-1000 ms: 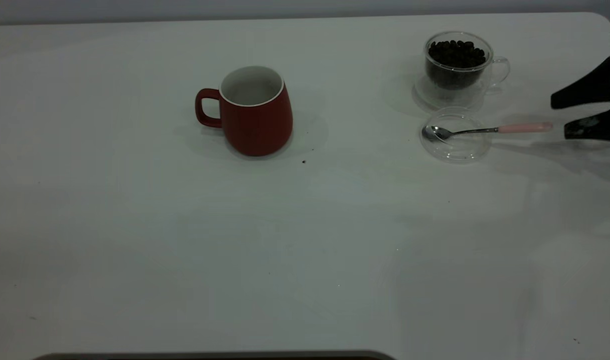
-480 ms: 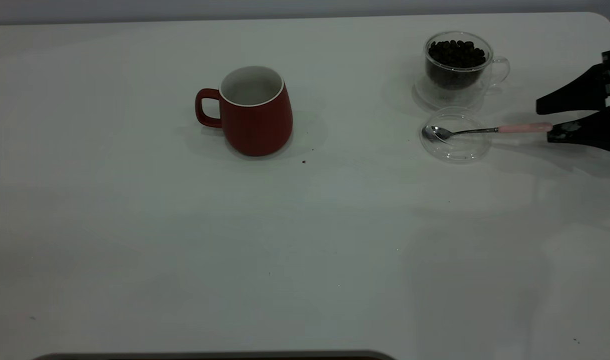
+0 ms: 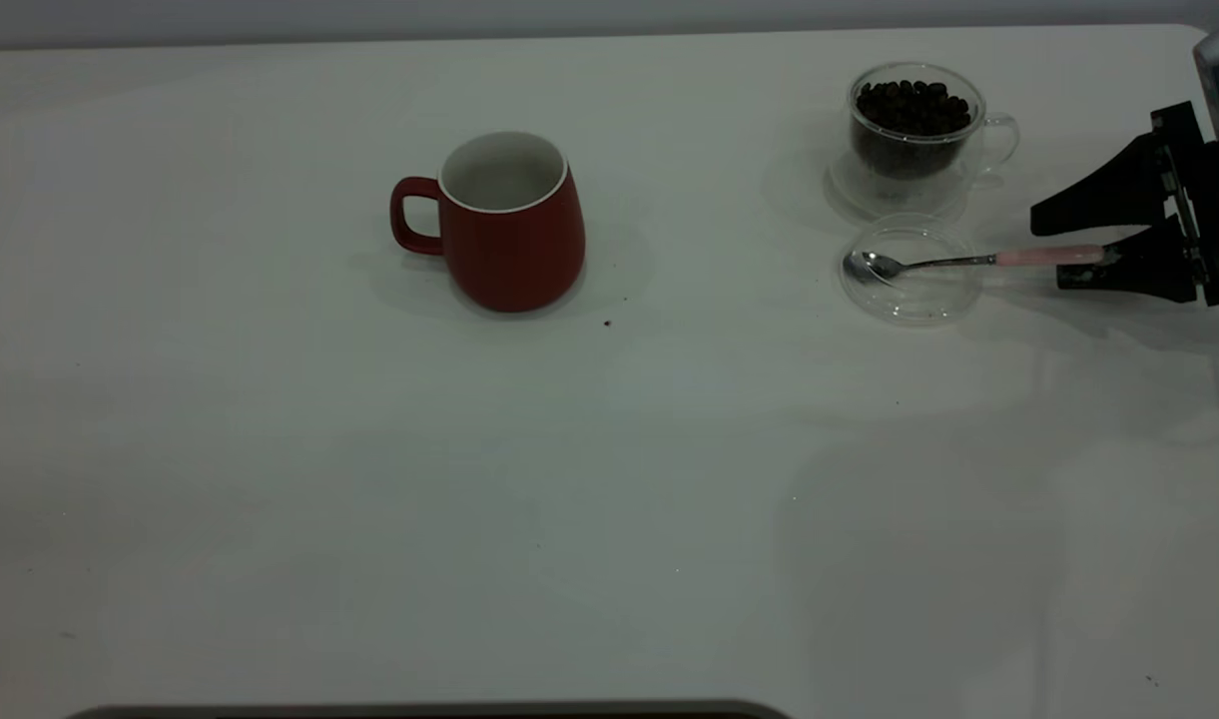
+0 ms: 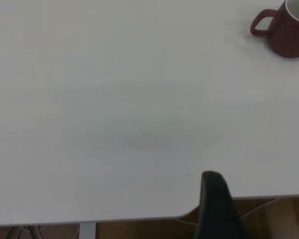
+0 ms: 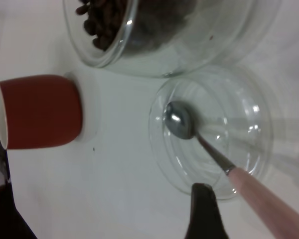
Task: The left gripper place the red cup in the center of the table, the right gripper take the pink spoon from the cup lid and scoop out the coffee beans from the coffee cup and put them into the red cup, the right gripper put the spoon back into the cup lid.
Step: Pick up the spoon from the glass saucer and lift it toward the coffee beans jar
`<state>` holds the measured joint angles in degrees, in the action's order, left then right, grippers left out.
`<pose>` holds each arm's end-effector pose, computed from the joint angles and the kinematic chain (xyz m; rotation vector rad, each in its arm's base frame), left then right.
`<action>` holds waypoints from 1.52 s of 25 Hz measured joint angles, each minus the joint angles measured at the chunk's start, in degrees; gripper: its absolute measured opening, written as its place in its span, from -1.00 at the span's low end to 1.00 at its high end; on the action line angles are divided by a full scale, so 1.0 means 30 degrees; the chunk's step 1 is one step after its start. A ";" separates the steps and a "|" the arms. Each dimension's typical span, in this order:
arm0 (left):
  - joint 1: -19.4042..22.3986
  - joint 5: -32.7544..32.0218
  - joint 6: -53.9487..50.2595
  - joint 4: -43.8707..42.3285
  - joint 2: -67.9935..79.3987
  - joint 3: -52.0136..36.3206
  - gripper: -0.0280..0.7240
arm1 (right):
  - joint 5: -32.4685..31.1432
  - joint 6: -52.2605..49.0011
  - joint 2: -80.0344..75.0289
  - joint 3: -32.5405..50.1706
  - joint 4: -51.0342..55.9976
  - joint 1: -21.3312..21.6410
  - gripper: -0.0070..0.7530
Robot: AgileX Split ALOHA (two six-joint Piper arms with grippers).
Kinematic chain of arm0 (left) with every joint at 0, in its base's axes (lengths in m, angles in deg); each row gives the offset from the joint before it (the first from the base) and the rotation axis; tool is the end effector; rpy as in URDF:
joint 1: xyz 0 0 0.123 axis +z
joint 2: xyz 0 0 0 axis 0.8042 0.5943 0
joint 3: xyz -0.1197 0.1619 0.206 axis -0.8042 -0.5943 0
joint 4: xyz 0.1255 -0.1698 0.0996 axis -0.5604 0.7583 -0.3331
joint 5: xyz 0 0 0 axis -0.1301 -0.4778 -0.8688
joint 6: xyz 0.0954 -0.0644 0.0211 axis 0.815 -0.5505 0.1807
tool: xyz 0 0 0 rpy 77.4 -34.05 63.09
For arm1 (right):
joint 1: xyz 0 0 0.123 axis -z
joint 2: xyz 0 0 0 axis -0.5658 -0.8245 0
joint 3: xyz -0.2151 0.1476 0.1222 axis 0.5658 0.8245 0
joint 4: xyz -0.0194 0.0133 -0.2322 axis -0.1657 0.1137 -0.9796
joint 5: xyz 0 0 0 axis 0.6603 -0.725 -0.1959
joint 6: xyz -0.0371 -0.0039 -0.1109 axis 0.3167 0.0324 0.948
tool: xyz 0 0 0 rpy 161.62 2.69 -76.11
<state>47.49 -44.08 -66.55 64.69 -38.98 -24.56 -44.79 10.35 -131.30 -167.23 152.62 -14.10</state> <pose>-0.0058 0.0051 0.2452 0.0356 2.1124 -0.0519 0.3941 -0.0449 -0.0316 0.2810 2.5692 1.2728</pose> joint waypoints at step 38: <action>0.0000 0.0000 0.0053 0.0000 0.0000 0.0000 0.39 | -0.1225 0.0374 -0.0197 -0.0123 -0.0010 0.0035 -0.72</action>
<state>47.49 -44.08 -66.39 64.69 -38.98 -24.56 -48.47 11.47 -131.89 -167.60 152.59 -13.99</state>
